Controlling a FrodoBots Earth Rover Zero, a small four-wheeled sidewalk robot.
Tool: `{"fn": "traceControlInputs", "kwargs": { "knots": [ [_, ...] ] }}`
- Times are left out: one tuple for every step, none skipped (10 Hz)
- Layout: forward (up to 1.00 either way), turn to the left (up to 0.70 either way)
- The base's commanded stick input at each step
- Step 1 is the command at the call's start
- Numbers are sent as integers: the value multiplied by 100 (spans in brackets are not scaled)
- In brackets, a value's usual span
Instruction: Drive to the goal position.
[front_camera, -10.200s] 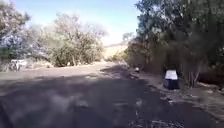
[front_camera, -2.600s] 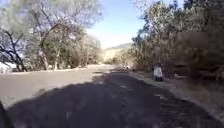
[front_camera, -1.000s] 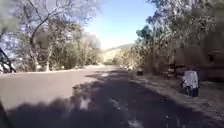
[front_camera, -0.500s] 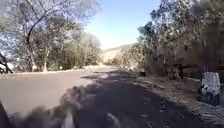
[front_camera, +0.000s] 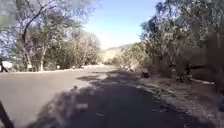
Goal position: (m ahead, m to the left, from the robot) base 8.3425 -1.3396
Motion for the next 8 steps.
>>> {"fn": "traceControlInputs", "kwargs": {
  "knots": [
    [100,0],
    [100,-11],
    [100,-23],
    [100,0],
    [100,0],
    [100,0],
    [100,0],
    [100,0]
  ]
}}
